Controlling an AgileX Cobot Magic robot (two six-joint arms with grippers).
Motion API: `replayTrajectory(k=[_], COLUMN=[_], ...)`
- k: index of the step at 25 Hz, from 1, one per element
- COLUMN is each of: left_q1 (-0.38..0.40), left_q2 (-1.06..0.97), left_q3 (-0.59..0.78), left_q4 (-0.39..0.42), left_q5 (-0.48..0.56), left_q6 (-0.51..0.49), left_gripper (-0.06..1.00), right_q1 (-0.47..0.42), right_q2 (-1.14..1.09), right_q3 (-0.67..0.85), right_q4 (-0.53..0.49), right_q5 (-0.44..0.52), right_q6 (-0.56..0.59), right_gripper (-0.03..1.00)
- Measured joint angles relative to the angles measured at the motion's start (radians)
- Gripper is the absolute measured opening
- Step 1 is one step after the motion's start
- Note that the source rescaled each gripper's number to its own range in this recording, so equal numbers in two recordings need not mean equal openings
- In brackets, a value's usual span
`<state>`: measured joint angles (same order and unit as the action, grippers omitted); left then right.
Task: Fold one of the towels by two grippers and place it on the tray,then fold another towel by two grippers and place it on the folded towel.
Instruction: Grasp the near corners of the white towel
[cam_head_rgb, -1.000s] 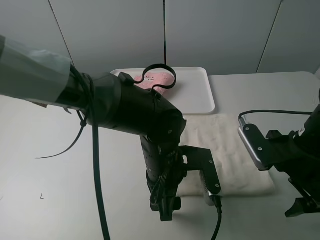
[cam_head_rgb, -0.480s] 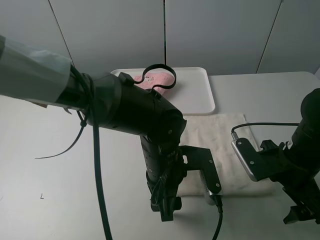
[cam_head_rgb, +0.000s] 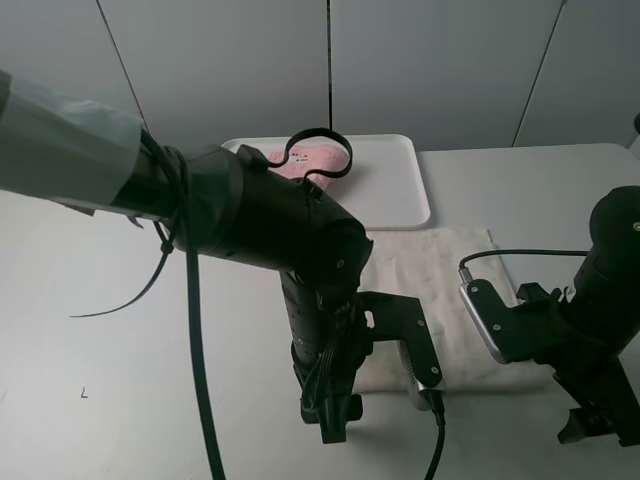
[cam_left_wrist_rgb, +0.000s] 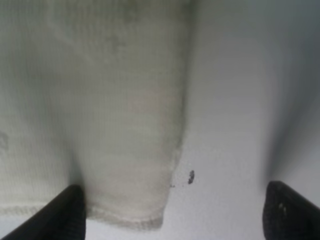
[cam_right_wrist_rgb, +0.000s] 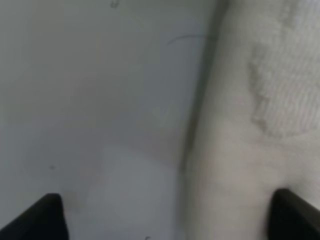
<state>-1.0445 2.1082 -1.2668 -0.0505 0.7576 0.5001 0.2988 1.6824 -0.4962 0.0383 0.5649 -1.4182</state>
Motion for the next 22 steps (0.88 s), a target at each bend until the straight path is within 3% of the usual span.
replayTrajectory(k=[5,10,13,22], left_q1=[0.000,0.000,0.000,0.000], left_q2=[0.000,0.000,0.000,0.002], left_q3=[0.000,0.000,0.000,0.000], left_q4=[0.000,0.000,0.007,0.014], left_q5=[0.000,0.002,0.002,-0.037], left_q6=[0.003,-0.003,-0.018,-0.026], left_gripper=[0.91,0.91,0.91,0.91], right_q1=[0.000,0.000,0.000,0.000], right_q2=[-0.004,-0.012,-0.012,-0.012], right_q3=[0.052,0.075,0.075,0.075], right_q4=[-0.020,-0.045,-0.046,-0.049], right_q5=[-0.140,-0.171,-0.175,-0.177], right_q6=[0.002,0.004,0.004,0.004], right_gripper=[0.39,0.12,0.06,0.06])
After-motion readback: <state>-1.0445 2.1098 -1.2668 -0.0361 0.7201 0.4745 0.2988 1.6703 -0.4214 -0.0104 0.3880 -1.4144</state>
